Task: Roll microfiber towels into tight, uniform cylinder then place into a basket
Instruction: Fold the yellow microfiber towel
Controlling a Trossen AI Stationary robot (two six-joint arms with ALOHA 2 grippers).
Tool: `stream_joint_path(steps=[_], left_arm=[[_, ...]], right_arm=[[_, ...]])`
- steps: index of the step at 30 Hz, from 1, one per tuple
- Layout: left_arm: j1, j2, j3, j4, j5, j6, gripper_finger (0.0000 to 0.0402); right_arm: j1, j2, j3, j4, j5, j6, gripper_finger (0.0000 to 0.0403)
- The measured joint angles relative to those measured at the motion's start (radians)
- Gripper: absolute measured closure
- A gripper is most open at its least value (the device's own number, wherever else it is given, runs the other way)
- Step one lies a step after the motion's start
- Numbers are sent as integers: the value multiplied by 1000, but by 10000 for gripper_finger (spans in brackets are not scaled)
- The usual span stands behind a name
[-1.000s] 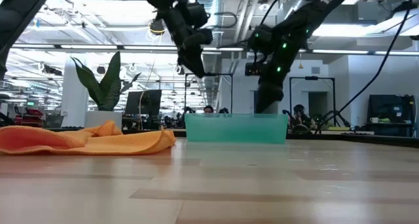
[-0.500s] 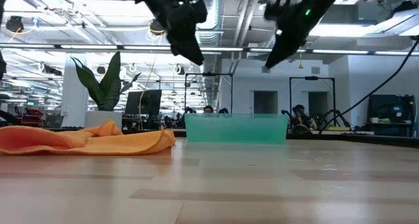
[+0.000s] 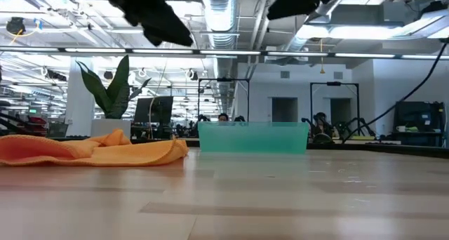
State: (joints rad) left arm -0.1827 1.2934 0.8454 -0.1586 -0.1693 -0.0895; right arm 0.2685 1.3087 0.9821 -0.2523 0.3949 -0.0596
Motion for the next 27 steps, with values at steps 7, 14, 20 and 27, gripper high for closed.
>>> stream_joint_path(steps=[7, 14, 20, 27], left_arm=[[-146, 13, -40, 128, -150, -5, 279], [-204, 13, -40, 210, -113, -87, 279], [-246, 17, -40, 198, -105, -157, 279], [-276, 17, -40, 142, -106, -231, 279]], right_arm=[[95, 132, -2, 41, 0, -9, 237], [138, 220, 51, 76, 0, -77, 238], [195, 280, 128, 78, -2, -79, 239], [248, 331, 130, 32, -1, -80, 239]])
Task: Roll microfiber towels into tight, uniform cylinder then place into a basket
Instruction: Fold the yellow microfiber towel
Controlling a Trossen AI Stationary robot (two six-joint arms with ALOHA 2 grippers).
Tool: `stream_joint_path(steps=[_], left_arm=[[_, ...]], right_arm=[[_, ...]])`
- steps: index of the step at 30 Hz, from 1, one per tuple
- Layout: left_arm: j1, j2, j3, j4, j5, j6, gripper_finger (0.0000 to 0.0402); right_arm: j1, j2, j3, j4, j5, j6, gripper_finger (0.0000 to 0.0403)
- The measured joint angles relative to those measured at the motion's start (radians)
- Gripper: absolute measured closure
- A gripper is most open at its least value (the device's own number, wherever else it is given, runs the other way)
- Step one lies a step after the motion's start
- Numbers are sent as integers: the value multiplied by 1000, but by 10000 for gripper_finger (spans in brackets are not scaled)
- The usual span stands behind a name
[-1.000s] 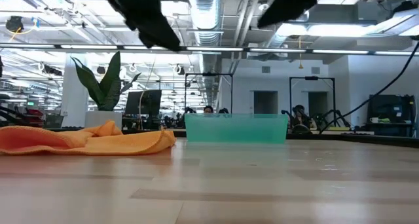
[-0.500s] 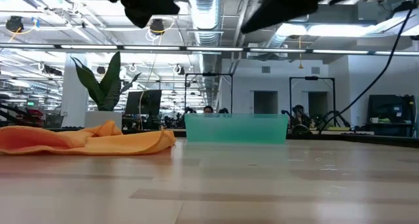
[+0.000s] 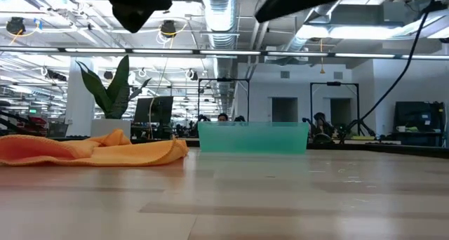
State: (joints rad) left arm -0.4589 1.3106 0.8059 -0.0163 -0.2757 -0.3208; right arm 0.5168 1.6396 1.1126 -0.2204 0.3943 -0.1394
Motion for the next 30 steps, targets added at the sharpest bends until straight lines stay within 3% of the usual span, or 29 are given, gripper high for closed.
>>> stream_joint_path(steps=[11, 18, 26, 30], left_arm=[[0, 0, 0, -44, -53, 15, 279], [-32, 0, -1, -235, -70, -69, 279], [-91, 1, -112, -189, -108, -145, 279], [-83, 1, -143, -152, -181, -147, 279]], right_arm=[[-11, 3, -1, -38, -1, 1, 243], [-11, 3, -7, -32, -59, 72, 242], [-46, 3, -60, 62, -60, 72, 243], [-87, 19, -59, 155, -56, 94, 246]])
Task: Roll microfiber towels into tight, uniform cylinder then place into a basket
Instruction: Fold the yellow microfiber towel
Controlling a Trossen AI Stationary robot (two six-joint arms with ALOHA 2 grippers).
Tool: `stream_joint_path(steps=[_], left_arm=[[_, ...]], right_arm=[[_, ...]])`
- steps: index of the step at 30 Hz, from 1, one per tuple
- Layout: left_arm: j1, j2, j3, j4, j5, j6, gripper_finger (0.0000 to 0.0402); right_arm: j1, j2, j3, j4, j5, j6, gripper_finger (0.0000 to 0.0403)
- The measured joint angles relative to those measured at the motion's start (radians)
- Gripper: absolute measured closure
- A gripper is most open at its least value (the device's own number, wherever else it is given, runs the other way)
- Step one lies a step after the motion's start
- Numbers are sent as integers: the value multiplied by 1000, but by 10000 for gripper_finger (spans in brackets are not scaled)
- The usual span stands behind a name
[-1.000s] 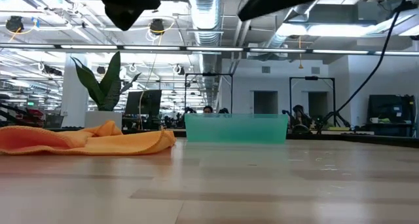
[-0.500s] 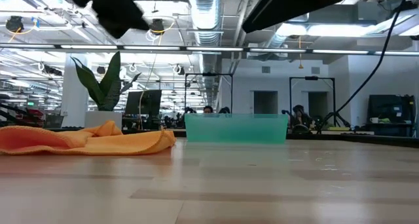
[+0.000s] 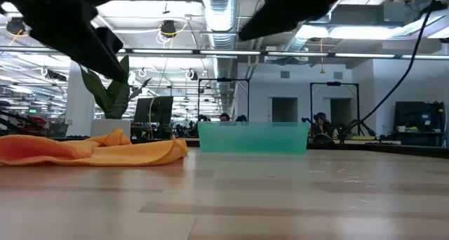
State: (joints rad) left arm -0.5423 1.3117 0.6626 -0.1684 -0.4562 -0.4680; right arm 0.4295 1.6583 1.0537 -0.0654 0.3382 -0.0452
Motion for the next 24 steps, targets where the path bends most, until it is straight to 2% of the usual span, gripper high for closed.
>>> stream_joint_path(steps=[5, 13, 20, 24], left_arm=[[34, 0, -22, 5, -21, -66, 279], [83, 0, -79, -2, -4, -80, 279], [115, 0, -80, 2, 5, -92, 279], [126, 0, -80, 2, 2, -103, 279]], right_arm=[[-38, 106, 0, 127, 0, -22, 247], [-59, 309, 10, 379, 3, -177, 249], [-75, 361, 102, 451, 2, -192, 259], [-115, 359, 111, 439, -2, -99, 268]])
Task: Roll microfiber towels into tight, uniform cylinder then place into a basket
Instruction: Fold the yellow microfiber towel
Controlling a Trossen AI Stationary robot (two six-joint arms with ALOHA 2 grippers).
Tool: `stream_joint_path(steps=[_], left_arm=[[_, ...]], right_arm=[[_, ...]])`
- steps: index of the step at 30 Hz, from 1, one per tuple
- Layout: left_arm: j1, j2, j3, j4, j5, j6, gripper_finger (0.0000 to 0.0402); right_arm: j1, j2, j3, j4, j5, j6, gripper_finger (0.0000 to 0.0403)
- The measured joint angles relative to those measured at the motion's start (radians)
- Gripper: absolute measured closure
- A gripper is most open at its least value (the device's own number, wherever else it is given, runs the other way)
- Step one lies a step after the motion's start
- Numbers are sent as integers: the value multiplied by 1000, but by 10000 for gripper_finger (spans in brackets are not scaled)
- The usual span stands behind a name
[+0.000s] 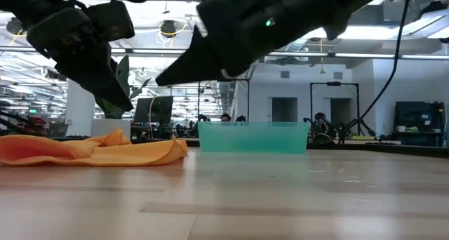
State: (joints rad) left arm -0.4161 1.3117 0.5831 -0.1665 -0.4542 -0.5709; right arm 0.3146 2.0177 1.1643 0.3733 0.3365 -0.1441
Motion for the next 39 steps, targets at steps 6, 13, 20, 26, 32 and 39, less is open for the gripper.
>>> stream_joint_path(steps=[6, 13, 20, 26, 32, 39], left_arm=[[22, 0, 0, 0, -4, -17, 279], [41, 0, 0, 2, -5, -17, 279], [41, 0, 0, 1, -5, 6, 279], [41, 0, 0, 1, -5, -19, 279], [41, 0, 0, 0, -5, -58, 279], [42, 55, 1, 14, 11, -76, 279]], right_arm=[[-56, 27, 1, -2, -101, 84, 274], [-68, 136, 16, 28, -126, 103, 275], [-68, 210, 111, -21, -129, 111, 275], [-68, 202, 152, -234, -125, 207, 276], [-52, 193, 195, -438, -120, 276, 276], [-21, 195, 286, -695, -115, 309, 276]])
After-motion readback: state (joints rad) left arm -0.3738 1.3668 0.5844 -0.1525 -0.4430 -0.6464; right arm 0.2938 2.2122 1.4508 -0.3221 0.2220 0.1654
